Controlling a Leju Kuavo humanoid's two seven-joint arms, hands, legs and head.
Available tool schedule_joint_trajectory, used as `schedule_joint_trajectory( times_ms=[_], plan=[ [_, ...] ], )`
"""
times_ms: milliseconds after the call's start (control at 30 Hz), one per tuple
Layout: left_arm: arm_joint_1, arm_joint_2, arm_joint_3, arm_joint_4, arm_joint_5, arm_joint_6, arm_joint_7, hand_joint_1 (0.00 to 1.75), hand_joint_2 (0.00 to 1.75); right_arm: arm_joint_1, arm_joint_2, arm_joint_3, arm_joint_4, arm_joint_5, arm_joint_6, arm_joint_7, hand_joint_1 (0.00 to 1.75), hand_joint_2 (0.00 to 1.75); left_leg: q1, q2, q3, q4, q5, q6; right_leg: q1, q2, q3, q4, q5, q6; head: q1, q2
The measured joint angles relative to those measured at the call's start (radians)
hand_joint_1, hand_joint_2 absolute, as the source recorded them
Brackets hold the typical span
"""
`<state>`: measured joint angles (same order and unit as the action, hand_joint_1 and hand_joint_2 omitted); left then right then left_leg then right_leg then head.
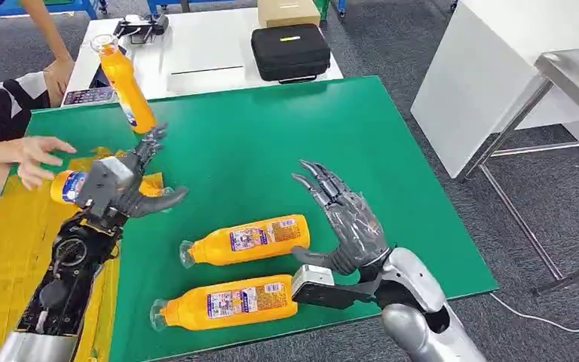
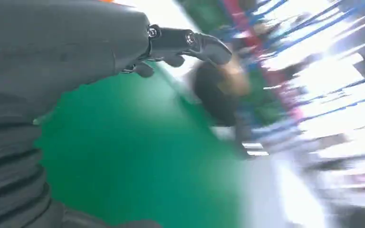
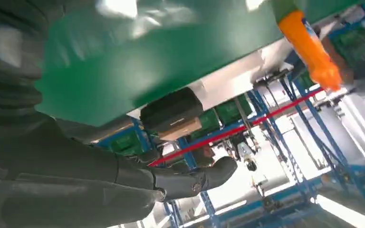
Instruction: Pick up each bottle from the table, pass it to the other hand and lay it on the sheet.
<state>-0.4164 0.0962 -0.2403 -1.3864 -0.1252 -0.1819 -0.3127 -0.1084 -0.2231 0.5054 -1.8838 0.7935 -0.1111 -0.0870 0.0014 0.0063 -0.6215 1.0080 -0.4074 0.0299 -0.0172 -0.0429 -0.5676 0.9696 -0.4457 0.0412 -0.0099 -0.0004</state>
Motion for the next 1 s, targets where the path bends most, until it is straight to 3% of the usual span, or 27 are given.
schedule_joint_trajectory(
  times_ms=[100,333,500,667,1000],
  plan=[
    [0.075,-0.018,0.051,-0.139,0.186,-0.028,-0.043,0.00,1.75,-0.033,-0.008,0.023,0.046,0.022,0.039,0.017,0.00,1.75,0.000,0.000,0.000,0.000,0.000,0.000,0.000,0.000,0.000,0.000,0.000,0.000,0.000,0.000],
    [0.143,-0.034,0.095,-0.276,0.235,-0.040,-0.050,0.00,1.75,-0.074,-0.009,0.051,0.100,0.034,0.054,0.026,0.00,1.75,0.000,0.000,0.000,0.000,0.000,0.000,0.000,-0.002,0.000,0.000,0.000,0.000,0.000,0.000],
    [0.186,-0.056,0.123,-0.351,0.389,-0.078,-0.065,0.00,1.75,-0.143,-0.005,0.092,0.173,0.074,0.135,0.047,0.00,1.75,0.000,0.000,0.000,0.000,0.000,0.000,0.000,-0.001,0.000,0.000,0.000,0.000,0.000,0.000],
    [0.222,-0.073,0.132,-0.412,0.398,-0.077,-0.060,0.00,1.75,-0.217,0.012,0.124,0.263,0.087,0.154,0.054,0.00,1.75,0.000,-0.002,0.000,0.000,0.000,0.000,0.000,-0.003,0.000,0.000,0.000,0.000,0.000,0.000],
    [0.236,-0.080,0.139,-0.437,0.398,-0.077,-0.059,0.00,1.75,-0.252,0.021,0.154,0.322,0.093,0.180,0.066,0.00,1.75,0.000,-0.004,0.000,0.000,0.000,0.000,0.000,-0.003,0.000,0.000,0.000,0.000,0.000,0.000]
  ],
)
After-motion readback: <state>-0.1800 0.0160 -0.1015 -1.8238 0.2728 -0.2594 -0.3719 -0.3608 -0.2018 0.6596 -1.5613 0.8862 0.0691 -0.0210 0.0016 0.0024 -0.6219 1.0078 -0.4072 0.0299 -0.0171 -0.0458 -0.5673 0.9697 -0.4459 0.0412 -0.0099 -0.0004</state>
